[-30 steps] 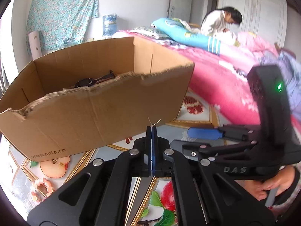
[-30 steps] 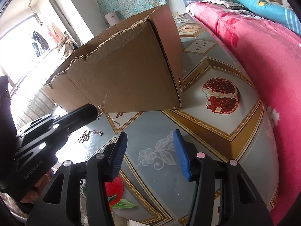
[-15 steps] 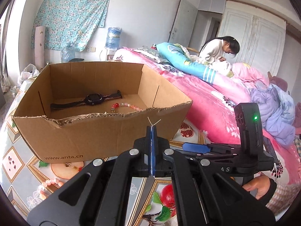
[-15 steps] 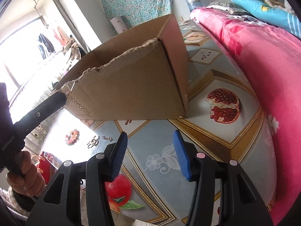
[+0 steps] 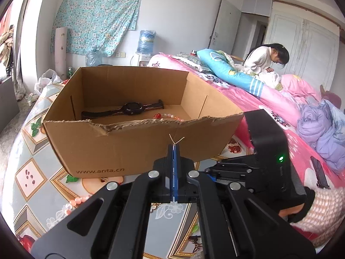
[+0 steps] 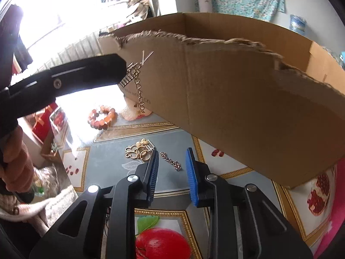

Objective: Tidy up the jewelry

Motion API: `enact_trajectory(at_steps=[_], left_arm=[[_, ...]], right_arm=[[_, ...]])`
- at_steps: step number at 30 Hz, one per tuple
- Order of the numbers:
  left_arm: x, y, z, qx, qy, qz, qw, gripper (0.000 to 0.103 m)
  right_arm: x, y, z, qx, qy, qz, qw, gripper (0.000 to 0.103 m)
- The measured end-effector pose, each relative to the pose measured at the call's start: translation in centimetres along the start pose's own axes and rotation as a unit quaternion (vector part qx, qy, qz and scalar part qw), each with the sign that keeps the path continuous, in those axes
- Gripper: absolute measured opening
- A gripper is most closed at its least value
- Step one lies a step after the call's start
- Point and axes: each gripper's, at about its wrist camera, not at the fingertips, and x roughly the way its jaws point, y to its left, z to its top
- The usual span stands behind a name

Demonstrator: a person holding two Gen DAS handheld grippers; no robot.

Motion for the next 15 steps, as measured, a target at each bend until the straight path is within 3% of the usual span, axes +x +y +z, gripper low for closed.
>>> enact_trajectory(at_steps=[4, 6, 11, 15], left_arm=[[-0.3, 0.5, -0.2, -0.004, -0.002, 0.002, 1.0000, 0.000], [-0.4, 0.7, -0.4, -0.007, -0.005, 0.000, 1.0000, 0.000], [-0.7, 1.0, -0.6, -0.012, -0.011, -0.007, 0.9998, 0.000], [-1.1, 0.9, -0.5, -0.007, -0.016, -0.010, 0.9998, 0.000]], right_arm=[[0.8, 1.1, 0.7, -0.059, 0.023, -0.012, 0.998, 0.018], [0.9, 1.3, 1.0, -0.065, 0.037, -0.012, 0.997, 0.006], [0.3, 0.9, 1.2, -0.022, 0.044, -0.037, 0.998, 0.002], [-1.6, -0.2, 0.4, 0.027, 0.025, -0.030, 0.999, 0.002]])
